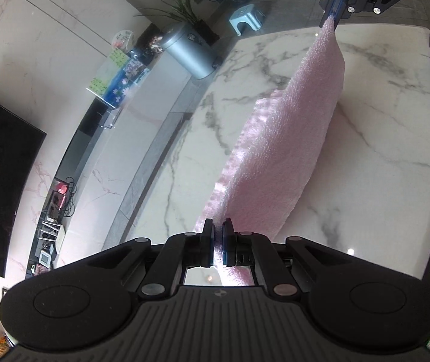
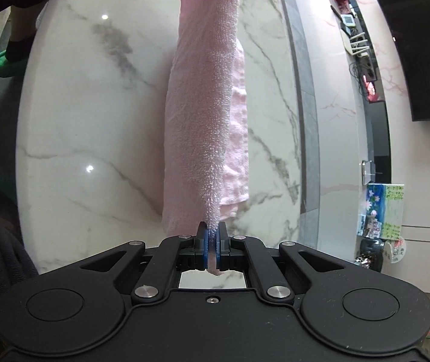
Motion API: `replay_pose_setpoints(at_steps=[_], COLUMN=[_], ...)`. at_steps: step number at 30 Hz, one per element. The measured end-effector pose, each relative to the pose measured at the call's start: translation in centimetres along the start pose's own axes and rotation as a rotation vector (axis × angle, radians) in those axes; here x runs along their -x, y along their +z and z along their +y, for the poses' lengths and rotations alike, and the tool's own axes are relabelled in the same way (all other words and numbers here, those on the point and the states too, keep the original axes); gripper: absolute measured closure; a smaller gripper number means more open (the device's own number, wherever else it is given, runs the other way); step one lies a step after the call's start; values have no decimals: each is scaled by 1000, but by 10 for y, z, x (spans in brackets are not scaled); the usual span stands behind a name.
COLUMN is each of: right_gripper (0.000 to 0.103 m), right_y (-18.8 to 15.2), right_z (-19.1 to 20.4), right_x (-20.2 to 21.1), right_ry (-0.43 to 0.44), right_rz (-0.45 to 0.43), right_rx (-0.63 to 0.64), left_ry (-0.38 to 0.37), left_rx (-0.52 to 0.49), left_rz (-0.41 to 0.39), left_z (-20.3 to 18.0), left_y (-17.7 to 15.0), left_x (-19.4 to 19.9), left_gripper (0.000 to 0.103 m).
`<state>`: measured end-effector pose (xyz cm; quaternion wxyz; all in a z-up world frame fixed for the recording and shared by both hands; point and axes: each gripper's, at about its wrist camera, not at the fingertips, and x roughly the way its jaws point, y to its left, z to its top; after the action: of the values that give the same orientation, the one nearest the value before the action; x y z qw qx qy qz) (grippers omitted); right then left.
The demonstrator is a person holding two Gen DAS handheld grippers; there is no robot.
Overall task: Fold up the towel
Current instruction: 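Lower the folded towel onto the table with both grippers, laying it flat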
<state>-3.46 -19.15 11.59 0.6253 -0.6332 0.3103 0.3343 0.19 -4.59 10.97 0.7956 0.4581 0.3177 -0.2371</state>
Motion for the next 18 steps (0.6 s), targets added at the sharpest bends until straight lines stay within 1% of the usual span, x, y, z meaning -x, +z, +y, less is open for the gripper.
replay_pose_setpoints(at_steps=[7, 12, 18], right_gripper=[101, 101, 101], right_y=[-7, -10, -14], right_z=[54, 80, 93], right_x=[-4, -13, -24], right_ry=[87, 128, 171], right_rz=[-27, -38, -44], right_rx=[-97, -153, -280], left_ry=[-101, -134, -168], left_rx=[-31, -10, 14], left_rz=[25, 45, 69], left_z=[-53, -68, -83], left_y=[-29, -39, -49], left_x=[-2, -7, -13], left_gripper=[99, 99, 99])
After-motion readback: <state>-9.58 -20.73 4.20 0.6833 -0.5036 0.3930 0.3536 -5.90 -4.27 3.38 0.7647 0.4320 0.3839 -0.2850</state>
